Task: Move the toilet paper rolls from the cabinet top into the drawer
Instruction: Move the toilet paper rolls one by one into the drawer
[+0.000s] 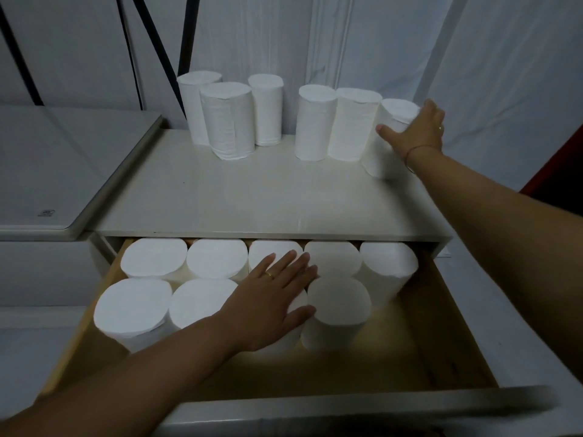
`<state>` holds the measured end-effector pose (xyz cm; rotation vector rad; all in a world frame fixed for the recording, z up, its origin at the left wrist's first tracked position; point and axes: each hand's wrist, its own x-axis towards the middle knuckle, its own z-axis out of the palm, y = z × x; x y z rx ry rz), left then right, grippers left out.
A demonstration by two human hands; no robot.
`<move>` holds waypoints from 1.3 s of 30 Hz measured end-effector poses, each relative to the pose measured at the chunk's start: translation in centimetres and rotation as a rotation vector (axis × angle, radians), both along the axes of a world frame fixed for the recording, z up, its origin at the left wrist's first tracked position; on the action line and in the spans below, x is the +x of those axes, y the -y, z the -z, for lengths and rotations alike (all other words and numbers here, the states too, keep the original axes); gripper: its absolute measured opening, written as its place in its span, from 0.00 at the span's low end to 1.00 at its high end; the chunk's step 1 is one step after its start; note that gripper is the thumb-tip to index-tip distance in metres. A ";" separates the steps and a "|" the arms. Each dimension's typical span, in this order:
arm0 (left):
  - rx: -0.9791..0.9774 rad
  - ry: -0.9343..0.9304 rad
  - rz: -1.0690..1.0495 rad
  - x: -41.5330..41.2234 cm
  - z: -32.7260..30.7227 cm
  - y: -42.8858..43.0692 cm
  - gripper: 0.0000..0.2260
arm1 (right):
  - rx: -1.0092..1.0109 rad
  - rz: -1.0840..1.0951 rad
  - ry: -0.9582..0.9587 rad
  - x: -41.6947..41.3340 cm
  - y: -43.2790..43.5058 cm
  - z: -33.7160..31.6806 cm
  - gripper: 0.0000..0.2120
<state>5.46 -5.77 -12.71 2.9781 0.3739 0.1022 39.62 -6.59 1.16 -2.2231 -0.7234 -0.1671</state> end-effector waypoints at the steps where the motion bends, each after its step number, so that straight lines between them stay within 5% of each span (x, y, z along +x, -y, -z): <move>1: 0.002 0.001 -0.001 0.0 0.0 0.0 0.31 | 0.010 0.009 -0.027 0.3 -0.5 0.0 0.49; 12: 0.020 0.010 -0.005 -0.1 0.1 -0.1 0.31 | 0.069 0.126 -0.057 1.2 -1.8 0.3 0.44; 29: 0.007 -0.001 -0.006 -0.6 -0.2 0.6 0.33 | -0.045 -0.383 -0.101 -6.2 14.5 -0.5 0.27; 39: 0.028 0.004 0.003 -1.4 -0.5 1.5 0.30 | -0.226 -0.669 -0.301 -8.7 22.7 0.5 0.31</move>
